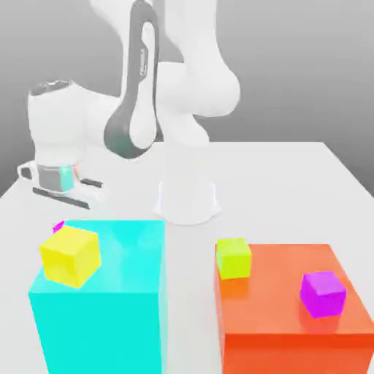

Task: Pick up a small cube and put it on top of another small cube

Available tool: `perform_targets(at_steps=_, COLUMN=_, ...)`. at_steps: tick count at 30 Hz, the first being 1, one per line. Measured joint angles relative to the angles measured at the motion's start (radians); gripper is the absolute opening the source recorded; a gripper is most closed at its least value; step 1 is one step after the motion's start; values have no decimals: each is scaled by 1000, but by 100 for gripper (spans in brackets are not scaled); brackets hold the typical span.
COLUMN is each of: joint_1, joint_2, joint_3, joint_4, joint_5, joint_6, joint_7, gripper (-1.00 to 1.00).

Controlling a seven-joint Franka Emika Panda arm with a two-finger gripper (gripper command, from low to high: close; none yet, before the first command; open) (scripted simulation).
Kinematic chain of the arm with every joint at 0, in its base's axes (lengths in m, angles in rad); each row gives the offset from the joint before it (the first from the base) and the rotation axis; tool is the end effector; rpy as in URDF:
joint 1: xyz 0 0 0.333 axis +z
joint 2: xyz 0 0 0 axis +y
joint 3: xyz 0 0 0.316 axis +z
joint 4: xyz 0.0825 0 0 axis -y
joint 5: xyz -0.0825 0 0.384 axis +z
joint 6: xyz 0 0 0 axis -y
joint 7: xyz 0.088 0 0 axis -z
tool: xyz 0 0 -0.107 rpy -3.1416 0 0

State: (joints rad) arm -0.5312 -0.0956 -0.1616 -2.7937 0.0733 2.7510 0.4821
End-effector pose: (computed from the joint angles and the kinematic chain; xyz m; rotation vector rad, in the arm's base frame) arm 0.2951 -0.2466 0.2412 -2.5224 1.8039 -0.0862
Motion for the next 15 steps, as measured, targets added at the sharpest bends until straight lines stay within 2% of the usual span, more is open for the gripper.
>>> perform_targets(at_steps=5, joint_1=37, joint_2=-7, joint_3=-4, joint_4=176, joint_5=55, joint_6=-183, joint_7=-113, gripper=-100)
perform_targets(at_steps=15, joint_1=157, joint_2=-2, joint_3=50, joint_4=488, joint_5=36, joint_6=-512, joint_7=-361, gripper=-100)
